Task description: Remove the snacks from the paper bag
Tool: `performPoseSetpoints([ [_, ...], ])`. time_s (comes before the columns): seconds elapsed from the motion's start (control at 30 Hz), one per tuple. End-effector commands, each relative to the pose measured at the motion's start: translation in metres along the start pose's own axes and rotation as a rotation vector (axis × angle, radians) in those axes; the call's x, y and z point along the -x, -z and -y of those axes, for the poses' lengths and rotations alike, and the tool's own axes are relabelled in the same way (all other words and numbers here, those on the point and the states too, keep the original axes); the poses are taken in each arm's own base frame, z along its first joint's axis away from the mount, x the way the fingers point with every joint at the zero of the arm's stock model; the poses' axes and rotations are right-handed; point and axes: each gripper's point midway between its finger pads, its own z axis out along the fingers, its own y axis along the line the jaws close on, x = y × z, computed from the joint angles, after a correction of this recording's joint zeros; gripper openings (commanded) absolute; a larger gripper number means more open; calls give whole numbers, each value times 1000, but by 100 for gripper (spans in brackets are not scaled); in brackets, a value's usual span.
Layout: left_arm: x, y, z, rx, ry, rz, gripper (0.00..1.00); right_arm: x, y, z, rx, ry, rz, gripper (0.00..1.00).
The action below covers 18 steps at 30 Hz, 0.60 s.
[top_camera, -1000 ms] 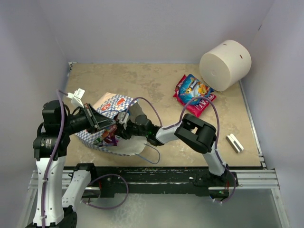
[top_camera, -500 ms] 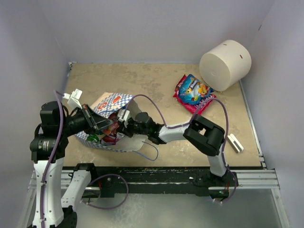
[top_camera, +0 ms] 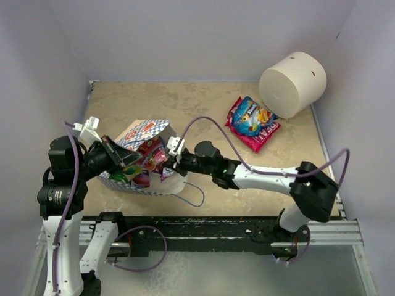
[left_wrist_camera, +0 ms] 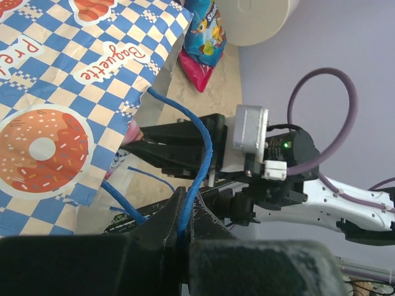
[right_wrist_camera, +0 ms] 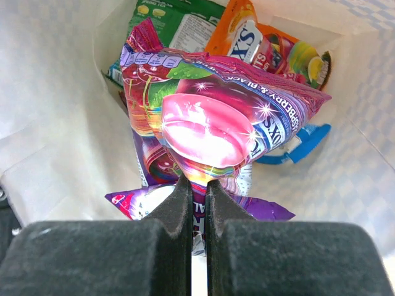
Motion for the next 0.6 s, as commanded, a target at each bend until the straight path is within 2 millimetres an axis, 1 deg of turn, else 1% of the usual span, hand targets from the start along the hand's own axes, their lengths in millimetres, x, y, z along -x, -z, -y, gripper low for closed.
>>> performPoseSetpoints([
  [0.0,9,-1,9,-37,-26,31,0,28,37,1,-26,80,16,0],
  [0.07,9,1,10,-29,-38,27,0,34,56,-1,-22,111,5,0],
  [0.17,12,1,9,-13,-53,31,0,53,93,-4,-27,149,20,0],
  [0.27,13,0,4,15,-42,30,0,76,126,3,-98,160,60,0],
  [0.33,13,-2,1,20,-29,32,0,89,149,18,-200,150,86,0],
  [0.37,12,-3,0,19,-23,32,0,94,160,29,-279,126,100,0],
  [0.4,12,-5,-2,19,-17,30,0,98,174,47,-396,95,105,0],
  [0.43,11,-7,-4,21,-11,26,0,100,185,59,-480,66,108,0],
  [0.5,10,-9,-8,33,-2,21,0,100,202,82,-623,37,99,0],
  [0.57,11,-10,-9,39,-1,22,0,96,213,108,-756,-1,72,0],
])
